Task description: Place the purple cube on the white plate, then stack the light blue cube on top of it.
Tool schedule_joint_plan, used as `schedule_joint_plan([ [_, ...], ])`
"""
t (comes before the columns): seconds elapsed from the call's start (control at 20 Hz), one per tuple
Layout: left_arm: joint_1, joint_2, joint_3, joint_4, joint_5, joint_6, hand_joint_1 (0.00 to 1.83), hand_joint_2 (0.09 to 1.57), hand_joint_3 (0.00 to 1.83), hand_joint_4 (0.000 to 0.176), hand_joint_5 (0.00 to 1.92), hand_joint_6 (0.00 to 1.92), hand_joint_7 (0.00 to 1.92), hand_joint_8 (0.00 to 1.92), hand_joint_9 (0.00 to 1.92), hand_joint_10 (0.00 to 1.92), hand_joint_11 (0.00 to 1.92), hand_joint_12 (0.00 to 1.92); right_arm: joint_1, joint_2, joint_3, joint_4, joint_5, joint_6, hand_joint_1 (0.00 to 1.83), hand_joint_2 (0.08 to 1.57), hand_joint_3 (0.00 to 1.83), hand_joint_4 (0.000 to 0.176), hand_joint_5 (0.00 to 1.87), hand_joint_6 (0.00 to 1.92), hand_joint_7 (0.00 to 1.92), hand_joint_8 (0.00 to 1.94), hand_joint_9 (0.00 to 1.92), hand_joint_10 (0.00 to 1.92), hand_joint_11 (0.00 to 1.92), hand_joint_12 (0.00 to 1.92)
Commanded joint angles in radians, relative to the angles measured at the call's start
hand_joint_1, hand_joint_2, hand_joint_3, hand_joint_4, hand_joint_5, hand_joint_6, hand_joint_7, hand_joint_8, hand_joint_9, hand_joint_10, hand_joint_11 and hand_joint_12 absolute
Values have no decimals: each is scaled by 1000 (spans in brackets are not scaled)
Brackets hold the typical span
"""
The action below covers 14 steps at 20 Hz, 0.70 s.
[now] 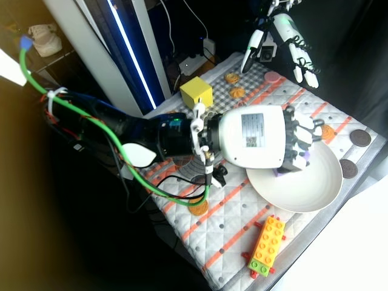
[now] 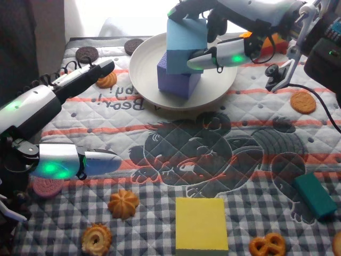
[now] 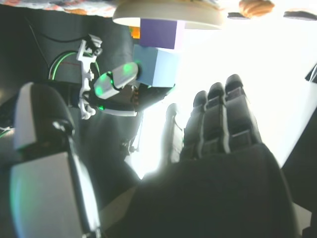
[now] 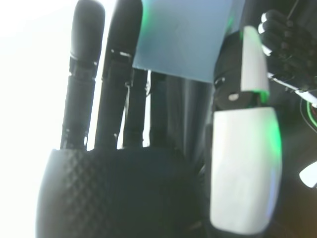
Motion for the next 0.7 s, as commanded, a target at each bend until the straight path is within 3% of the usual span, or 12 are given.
schedule_joint_plan([
  [0.0,-9,1,6,15,-122,-15,898,803,1,176,73,1,0,0,0,0,0,0,15,6,5,16,83,-8,1255,1112,4,0,855,1170,1117,746,1046,649,845,1141],
  [0.05,-9,1,6,16,-124,-16,862,816,6,176,72,0,3,1,0,0,0,0,15,6,5,16,81,-8,1040,1094,0,0,586,443,678,473,769,383,507,1254],
  [0.1,-9,1,6,17,-124,-16,864,819,7,176,73,1,7,3,0,0,0,0,15,6,5,16,78,-8,967,1069,0,4,523,132,591,185,673,259,406,1214],
  [0.15,-9,1,6,17,-123,-16,858,813,4,176,72,0,12,4,0,0,0,0,15,6,5,16,77,-8,869,1040,0,69,389,26,470,46,538,120,231,1187],
  [0.2,-9,1,6,17,-124,-16,858,813,4,176,72,0,12,4,0,0,0,0,15,6,4,16,77,-8,869,1040,0,69,389,26,470,46,538,120,231,1187],
  [0.25,-9,1,6,17,-124,-16,858,818,6,176,77,3,16,5,0,0,0,0,15,6,4,16,77,-8,812,1020,0,88,230,4,360,8,423,49,104,1145],
  [0.3,-9,1,6,17,-125,-16,863,818,5,176,75,1,7,1,0,0,0,0,15,6,3,16,77,-8,761,986,0,121,26,0,160,0,262,3,13,1052],
  [0.35,-9,1,6,17,-125,-16,866,816,4,176,73,0,9,2,0,0,0,0,15,6,1,16,77,-8,734,962,0,150,4,0,75,0,225,1,2,1094],
  [0.4,-9,0,6,17,-126,-16,866,816,4,176,73,0,9,2,0,0,0,0,15,6,0,16,77,-8,734,962,0,150,4,0,75,0,225,1,2,1094],
  [0.5,-9,0,6,17,-127,-16,860,827,7,176,72,0,0,0,0,0,0,0,15,6,-6,16,77,-8,706,935,0,175,0,0,1,0,146,0,0,1140],
  [0.65,-7,3,6,16,-147,-34,905,806,0,176,94,8,9,4,0,0,0,0,10,57,-39,17,141,-8,675,920,0,176,0,0,0,0,47,0,0,1256],
])
